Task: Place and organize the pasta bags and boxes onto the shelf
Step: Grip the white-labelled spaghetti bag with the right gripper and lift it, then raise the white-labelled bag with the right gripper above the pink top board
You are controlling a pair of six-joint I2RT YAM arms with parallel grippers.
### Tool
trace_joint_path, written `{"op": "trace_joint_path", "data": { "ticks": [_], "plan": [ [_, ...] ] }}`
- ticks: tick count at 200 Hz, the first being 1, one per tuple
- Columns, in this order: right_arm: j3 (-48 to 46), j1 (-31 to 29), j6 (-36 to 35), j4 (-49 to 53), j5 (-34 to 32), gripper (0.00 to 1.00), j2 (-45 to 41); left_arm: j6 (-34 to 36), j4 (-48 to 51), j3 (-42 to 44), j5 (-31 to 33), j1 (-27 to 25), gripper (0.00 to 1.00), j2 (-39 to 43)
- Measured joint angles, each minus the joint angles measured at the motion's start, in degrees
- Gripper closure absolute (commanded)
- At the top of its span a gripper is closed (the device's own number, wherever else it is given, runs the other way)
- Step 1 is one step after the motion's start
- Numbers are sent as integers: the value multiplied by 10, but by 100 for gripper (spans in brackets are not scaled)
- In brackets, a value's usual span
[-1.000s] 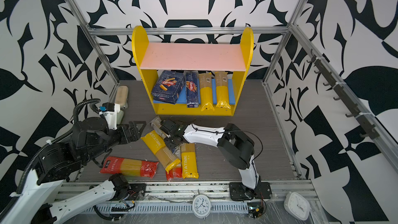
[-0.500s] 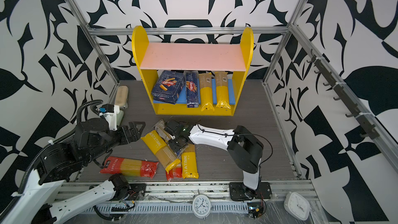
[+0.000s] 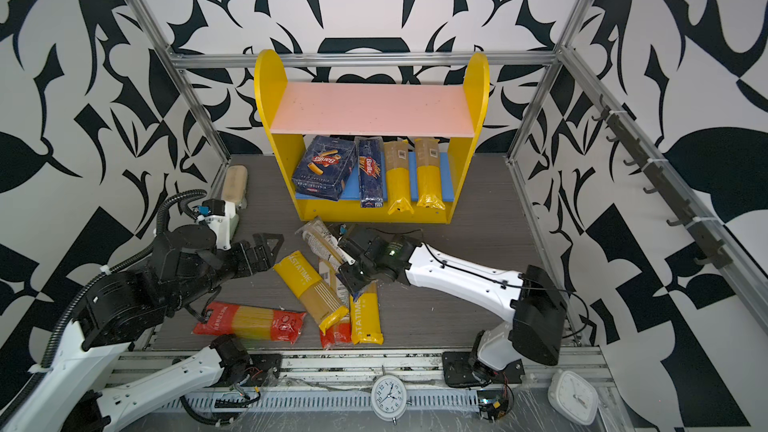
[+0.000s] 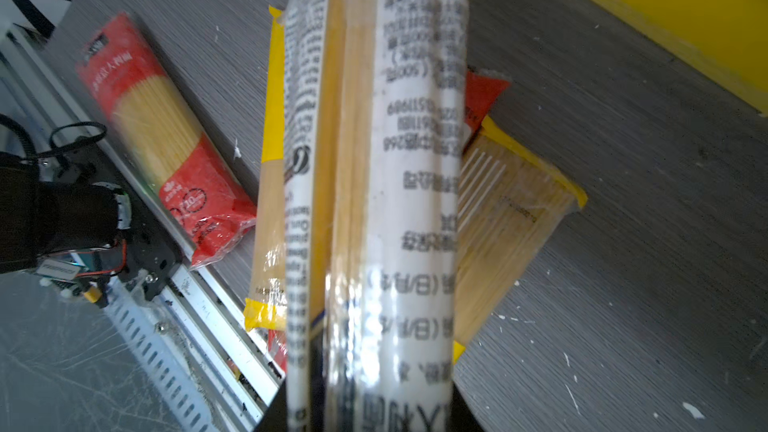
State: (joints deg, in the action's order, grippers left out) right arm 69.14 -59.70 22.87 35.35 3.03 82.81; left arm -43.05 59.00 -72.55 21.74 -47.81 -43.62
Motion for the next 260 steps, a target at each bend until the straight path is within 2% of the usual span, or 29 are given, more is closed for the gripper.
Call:
{"op": "trace_joint_path", "data": {
  "ticks": [48,141,179,219,260],
  "plan": [
    [24,0,-8,89,-56,100,-95,0,-1,-2,-1,0,1,0],
    [221,1,-59,226,-215,100,-172,10,-10,-30,-7,0,1,-27],
    [302,1,-87,254,-272,100,-151,31,-30,-94,-33,0,1,-98],
    [429,13,-130,285,-330,100,-68,64,-74,-198,-81,0,1,-216],
    [552,101,-163,299,-333,100,33,92,-103,-295,-124,0,1,-317]
  ]
}}
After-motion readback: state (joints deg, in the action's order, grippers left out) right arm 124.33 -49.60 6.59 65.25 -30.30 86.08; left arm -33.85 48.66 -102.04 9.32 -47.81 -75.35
